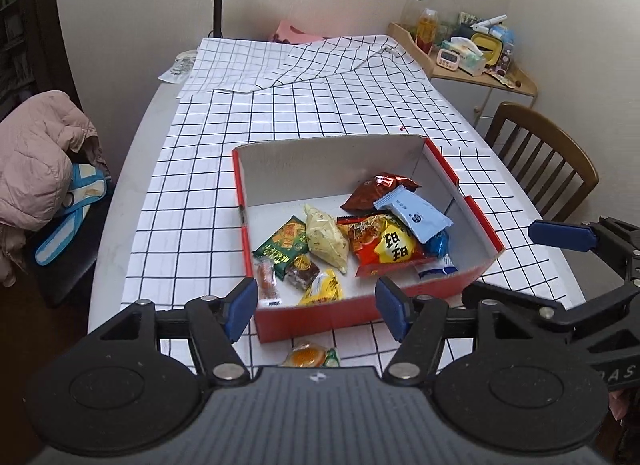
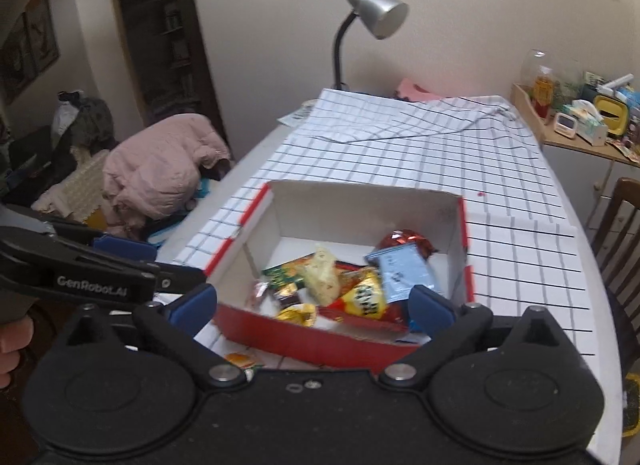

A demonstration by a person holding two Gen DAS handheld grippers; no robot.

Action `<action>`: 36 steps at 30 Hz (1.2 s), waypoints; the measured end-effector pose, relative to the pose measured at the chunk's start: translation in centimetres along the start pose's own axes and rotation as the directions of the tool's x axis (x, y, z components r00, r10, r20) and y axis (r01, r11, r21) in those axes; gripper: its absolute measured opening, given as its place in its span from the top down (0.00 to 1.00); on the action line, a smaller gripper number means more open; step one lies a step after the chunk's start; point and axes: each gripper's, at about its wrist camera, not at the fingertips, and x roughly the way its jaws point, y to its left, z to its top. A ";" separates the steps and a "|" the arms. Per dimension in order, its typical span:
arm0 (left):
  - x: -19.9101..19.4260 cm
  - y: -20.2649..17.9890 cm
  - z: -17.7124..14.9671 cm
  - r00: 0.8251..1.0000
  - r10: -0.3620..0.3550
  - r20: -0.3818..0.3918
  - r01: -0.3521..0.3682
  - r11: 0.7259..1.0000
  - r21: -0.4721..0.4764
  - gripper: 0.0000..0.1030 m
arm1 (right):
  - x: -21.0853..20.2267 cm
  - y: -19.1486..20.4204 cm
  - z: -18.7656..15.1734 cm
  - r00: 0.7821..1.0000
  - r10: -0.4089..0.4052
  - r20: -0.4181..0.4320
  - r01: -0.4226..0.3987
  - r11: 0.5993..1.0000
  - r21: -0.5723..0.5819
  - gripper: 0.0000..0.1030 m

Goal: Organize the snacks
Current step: 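Move both tools back to the purple candy and green sweet on the table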

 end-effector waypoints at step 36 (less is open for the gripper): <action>5.5 6.0 -11.2 0.989 0.075 -0.131 -0.087 0.992 -0.092 0.16 | 8.3 2.9 -6.5 0.971 0.115 -0.209 -0.099 0.991 0.086 0.03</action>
